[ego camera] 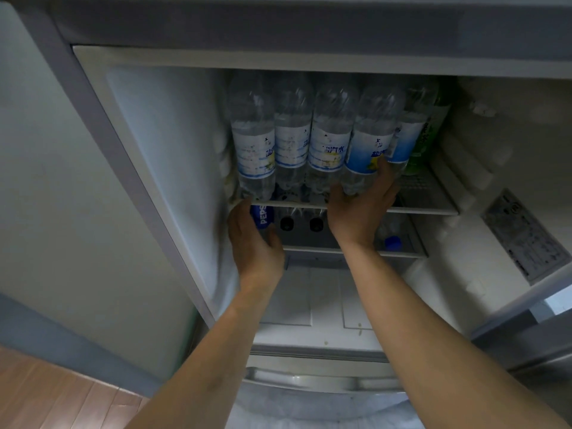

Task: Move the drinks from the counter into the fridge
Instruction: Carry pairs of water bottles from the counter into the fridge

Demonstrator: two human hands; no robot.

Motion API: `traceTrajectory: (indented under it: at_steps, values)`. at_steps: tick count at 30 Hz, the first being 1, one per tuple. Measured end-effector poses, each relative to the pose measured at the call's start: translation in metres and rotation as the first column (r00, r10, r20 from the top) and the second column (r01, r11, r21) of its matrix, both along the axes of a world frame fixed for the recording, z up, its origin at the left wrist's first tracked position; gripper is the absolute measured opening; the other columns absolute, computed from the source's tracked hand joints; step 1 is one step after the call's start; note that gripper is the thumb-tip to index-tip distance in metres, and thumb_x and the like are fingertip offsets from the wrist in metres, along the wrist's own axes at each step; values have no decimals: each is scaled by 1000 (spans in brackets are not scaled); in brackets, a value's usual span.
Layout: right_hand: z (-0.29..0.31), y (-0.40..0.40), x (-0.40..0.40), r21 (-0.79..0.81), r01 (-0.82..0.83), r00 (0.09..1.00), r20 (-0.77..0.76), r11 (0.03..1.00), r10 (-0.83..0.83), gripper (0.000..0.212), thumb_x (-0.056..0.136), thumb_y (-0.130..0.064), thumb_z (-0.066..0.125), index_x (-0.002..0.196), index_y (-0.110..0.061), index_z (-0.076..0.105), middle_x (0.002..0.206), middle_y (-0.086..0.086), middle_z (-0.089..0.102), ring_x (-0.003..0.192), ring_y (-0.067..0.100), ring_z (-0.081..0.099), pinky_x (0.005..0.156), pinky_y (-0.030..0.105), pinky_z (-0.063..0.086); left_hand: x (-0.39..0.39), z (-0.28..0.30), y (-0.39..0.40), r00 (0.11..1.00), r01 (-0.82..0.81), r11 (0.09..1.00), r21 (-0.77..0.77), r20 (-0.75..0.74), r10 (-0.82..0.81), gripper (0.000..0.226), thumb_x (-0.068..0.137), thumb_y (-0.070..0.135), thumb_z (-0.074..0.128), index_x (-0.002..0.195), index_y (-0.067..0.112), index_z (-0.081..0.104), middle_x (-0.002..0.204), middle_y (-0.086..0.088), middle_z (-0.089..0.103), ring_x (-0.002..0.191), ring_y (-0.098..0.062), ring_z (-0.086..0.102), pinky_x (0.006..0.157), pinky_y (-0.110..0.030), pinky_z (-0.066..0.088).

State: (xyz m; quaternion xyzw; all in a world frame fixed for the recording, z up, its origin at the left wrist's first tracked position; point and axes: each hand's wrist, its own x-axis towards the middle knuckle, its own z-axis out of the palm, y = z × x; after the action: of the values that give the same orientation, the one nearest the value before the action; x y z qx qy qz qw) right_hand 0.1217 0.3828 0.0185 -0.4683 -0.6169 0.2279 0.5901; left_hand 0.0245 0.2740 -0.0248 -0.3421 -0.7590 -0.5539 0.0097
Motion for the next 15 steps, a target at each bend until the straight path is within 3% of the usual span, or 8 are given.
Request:
traceTrajectory:
  at_steps: [4, 11, 15]
  values:
    - [1, 2, -3, -10, 10, 998, 61, 1000, -9, 78, 77, -12, 77, 145, -5, 39, 143, 19, 42, 133, 33, 39, 106, 47, 40, -4, 10, 12, 947, 43, 965, -258, -298, -122, 74, 89, 14, 65, 154, 20, 30, 159, -13, 21, 145, -36, 21, 118, -45, 26]
    - [1, 6, -4, -36, -3, 999, 51, 999, 5, 84, 75, -12, 80, 146, -12, 34, 146, 16, 38, 133, 30, 39, 108, 37, 41, -10, 13, 13, 950, 16, 967, -256, -299, -94, 61, 87, 18, 67, 145, 17, 49, 155, -15, 29, 144, -39, 22, 115, -51, 28]
    - [0, 5, -2, -24, 16, 998, 57, 1000, -14, 82, 77, -12, 80, 146, -12, 35, 146, 14, 39, 133, 23, 36, 103, 22, 34, -8, 1, 10, 948, 30, 965, -261, -297, -110, 62, 88, 30, 67, 145, 16, 48, 155, -15, 28, 143, -38, 23, 114, -50, 30]
